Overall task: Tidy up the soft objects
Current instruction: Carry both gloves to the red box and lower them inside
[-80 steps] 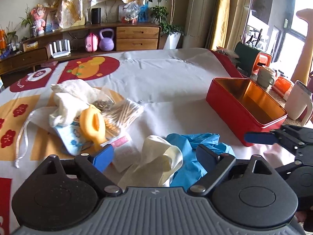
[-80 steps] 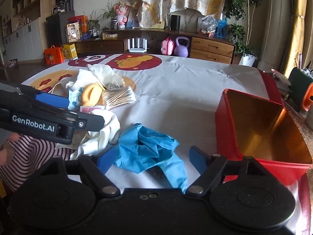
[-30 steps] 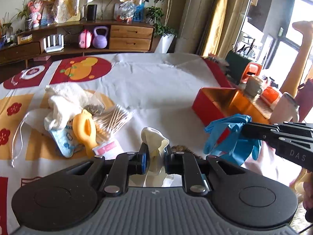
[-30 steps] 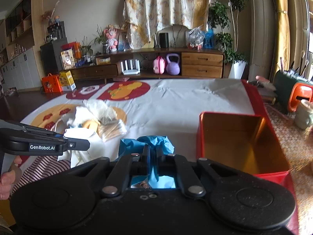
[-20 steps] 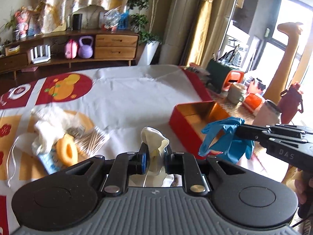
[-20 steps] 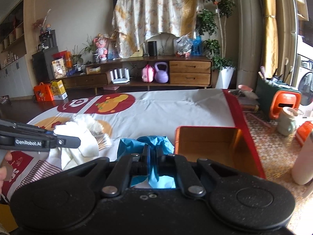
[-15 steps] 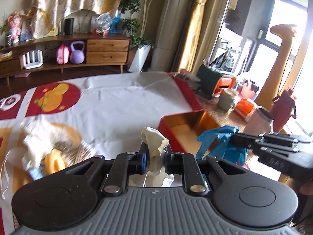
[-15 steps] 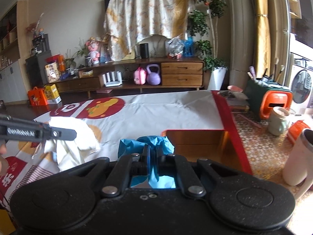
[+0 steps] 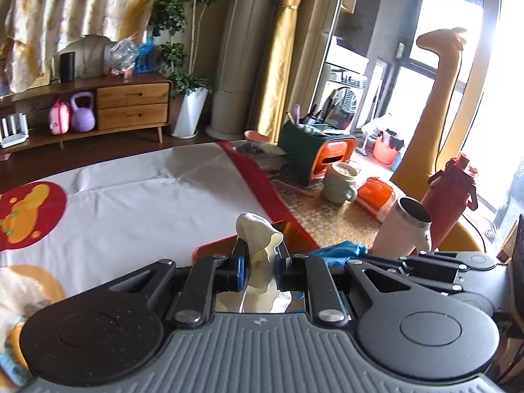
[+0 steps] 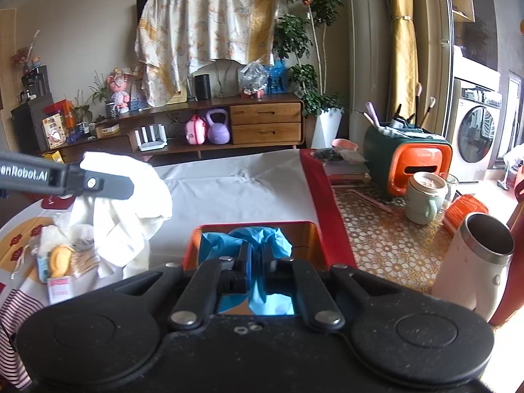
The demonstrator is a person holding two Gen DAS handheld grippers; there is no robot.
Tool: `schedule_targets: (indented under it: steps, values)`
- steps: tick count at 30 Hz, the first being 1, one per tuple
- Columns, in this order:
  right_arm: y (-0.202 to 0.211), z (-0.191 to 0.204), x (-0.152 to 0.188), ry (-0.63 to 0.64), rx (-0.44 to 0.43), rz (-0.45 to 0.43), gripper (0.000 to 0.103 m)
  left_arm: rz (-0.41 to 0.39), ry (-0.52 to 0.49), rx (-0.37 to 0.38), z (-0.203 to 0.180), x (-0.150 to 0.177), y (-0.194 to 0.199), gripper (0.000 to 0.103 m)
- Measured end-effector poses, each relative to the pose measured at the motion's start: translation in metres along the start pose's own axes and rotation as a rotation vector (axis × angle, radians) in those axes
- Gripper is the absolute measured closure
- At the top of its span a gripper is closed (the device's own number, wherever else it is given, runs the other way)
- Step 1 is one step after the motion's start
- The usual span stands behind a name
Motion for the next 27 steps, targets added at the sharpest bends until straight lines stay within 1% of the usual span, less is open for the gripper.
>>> schedule_targets:
  steps: [4,10,12,17,20,22,27]
  values:
    - [-0.013,-0.019,-0.003,-0.005,0.017,0.001,0.098,0.001,0.003,0.022,-0.012,-0.010,-0.029,0.087]
    - [-0.042,-0.037,0.004,0.005,0.032,0.034,0.098,0.030,-0.008,0.027,-0.023,-0.014,-0.076,0.087]
    - [-0.052,-0.041,0.008,0.011,0.034,0.045,0.098,0.046,-0.014,0.025,-0.025,-0.011,-0.091,0.087]
    - [-0.077,-0.038,0.018,0.035,0.007,0.075,0.097,0.096,-0.017,0.016,-0.024,0.002,-0.126,0.087]
    - [-0.092,-0.036,0.026,0.058,0.001,0.105,0.097,0.128,-0.017,0.019,-0.022,0.010,-0.145,0.087]
    - [-0.098,-0.034,0.032,0.070,-0.006,0.122,0.097,0.147,-0.031,0.008,-0.021,0.015,-0.155,0.087]
    - [-0.108,-0.031,0.043,0.094,-0.005,0.162,0.096,0.199,-0.050,0.017,-0.021,0.030,-0.178,0.087]
Point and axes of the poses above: each gripper's, at about its wrist camera, not at the fingertips, and y roughly against the way its jaws point, z to its left, x to its underside, the point moved 9 cm from there along -y, roughly the way its jaws point, and after that the axes turned 11 degrees about -y, right-handed, at the moved point
